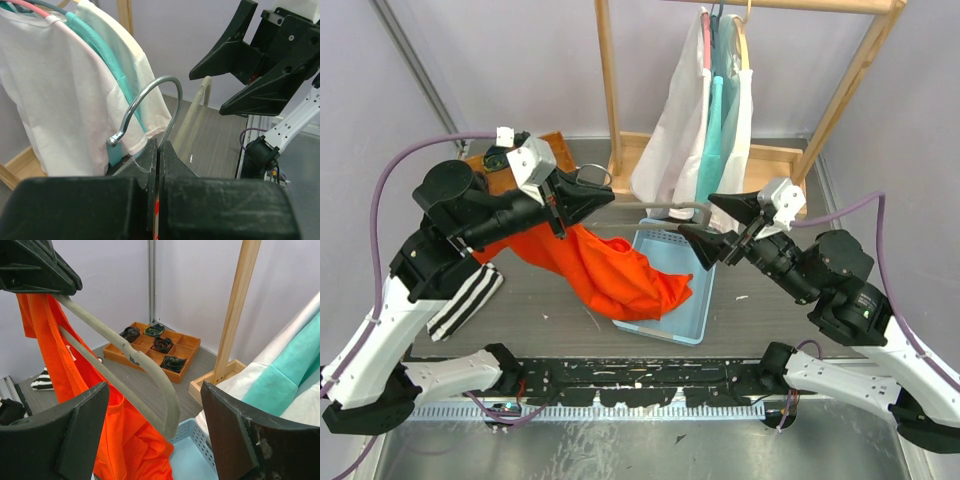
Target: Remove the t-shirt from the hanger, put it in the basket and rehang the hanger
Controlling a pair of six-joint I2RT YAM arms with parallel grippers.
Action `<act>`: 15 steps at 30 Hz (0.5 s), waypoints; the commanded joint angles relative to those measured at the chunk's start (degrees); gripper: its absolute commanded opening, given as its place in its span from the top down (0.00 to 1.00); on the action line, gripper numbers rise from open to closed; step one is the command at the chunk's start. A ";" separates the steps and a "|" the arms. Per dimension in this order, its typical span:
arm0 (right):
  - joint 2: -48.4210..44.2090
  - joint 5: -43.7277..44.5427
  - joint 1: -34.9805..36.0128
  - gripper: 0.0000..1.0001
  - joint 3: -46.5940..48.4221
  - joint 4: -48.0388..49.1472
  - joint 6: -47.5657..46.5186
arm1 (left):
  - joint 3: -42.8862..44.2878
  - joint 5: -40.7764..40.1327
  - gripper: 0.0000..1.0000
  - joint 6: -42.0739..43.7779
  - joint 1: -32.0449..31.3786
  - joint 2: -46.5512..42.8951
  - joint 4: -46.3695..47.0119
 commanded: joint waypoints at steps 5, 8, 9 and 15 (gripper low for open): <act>0.38 -1.05 -0.25 0.23 1.55 1.62 -1.62 | -0.52 4.83 1.00 1.76 0.16 0.17 1.14; 0.36 -1.90 -0.21 0.26 1.32 1.62 -1.44 | -0.53 4.88 1.00 1.90 0.15 0.26 1.56; 0.36 -2.19 -0.21 0.28 1.24 1.62 -1.33 | -0.41 4.87 1.00 2.01 0.16 0.37 1.61; 0.70 -4.82 -0.21 0.39 0.40 1.62 -0.37 | 0.55 4.87 1.00 2.68 0.24 2.17 1.53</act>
